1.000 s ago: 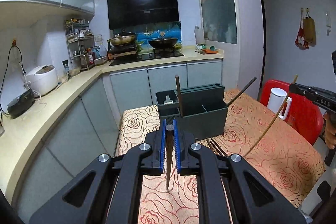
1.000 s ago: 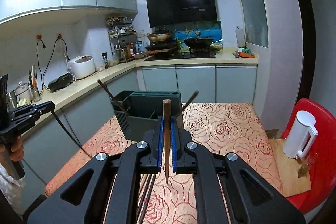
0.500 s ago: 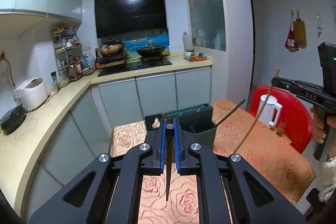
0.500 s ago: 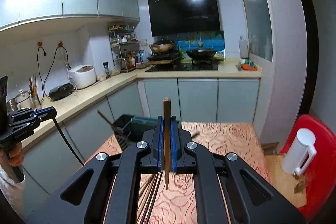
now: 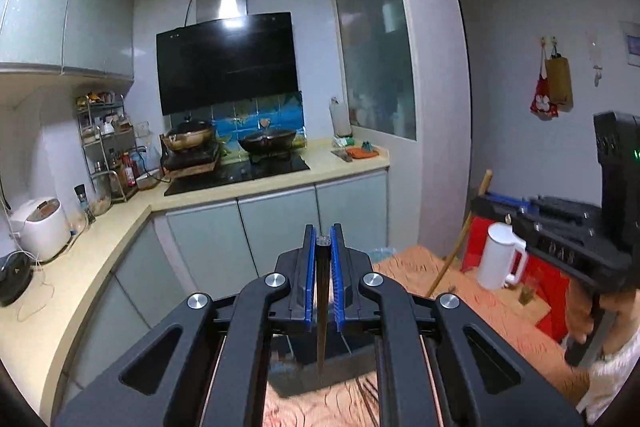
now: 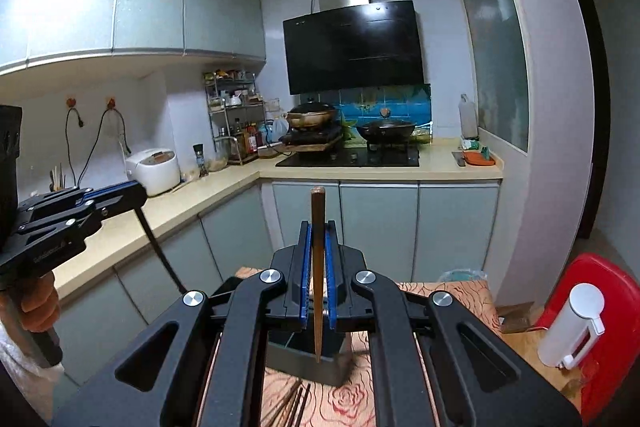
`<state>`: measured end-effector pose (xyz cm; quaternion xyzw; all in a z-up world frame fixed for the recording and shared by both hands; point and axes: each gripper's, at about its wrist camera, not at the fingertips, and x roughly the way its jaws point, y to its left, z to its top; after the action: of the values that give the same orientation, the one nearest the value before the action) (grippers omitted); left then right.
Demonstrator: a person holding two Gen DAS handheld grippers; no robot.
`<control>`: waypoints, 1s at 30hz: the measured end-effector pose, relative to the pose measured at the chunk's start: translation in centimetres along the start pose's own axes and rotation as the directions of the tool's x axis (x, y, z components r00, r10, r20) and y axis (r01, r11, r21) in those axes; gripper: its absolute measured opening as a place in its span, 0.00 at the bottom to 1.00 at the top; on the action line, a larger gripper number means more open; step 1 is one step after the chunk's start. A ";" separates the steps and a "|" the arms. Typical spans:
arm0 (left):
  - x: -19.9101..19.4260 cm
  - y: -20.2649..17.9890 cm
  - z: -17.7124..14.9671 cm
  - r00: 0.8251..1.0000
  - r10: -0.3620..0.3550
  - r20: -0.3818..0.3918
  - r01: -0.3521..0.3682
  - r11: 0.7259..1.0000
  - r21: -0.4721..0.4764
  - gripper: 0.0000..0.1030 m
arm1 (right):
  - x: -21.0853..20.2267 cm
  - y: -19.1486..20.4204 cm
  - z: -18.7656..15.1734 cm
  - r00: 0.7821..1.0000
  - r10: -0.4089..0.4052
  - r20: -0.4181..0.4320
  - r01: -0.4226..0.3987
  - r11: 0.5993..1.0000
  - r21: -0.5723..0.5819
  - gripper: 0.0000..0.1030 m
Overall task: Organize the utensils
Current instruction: 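Lift both held chopsticks and carry them above the green holder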
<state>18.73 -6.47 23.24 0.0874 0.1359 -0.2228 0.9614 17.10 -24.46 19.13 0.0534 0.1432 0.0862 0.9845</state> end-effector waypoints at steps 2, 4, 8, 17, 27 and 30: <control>1.4 0.0 0.5 1.000 0.017 0.011 -0.017 1.000 -0.005 0.07 | 0.9 -0.2 0.3 1.000 -0.004 0.000 0.004 1.000 0.008 0.07; 2.6 0.2 0.7 1.000 0.023 0.012 -0.023 1.000 -0.016 0.07 | 1.8 -0.2 0.5 1.000 -0.009 0.003 0.009 1.000 0.009 0.07; 5.6 0.7 -0.1 1.000 0.023 -0.003 -0.023 0.998 -0.056 0.07 | 3.7 0.1 0.3 1.000 -0.018 -0.014 0.018 1.000 0.004 0.07; 10.6 2.2 -5.0 0.992 0.021 -0.122 -0.033 0.994 -0.100 0.07 | 7.3 0.5 -2.8 0.993 -0.048 -0.105 0.045 0.999 -0.029 0.07; 10.8 3.4 -7.9 0.984 0.026 -0.178 -0.051 0.990 -0.135 0.07 | 9.7 0.6 -5.7 0.981 -0.063 -0.182 0.059 0.998 -0.026 0.07; 10.5 3.7 -7.9 0.983 0.024 -0.180 -0.052 0.987 -0.151 0.10 | 9.8 0.7 -5.8 0.981 -0.056 -0.187 0.053 0.998 -0.023 0.09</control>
<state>27.68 -5.65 13.02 0.0346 0.2362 -0.1845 0.9534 24.53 -21.49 11.06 0.0321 0.2358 0.0651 0.9691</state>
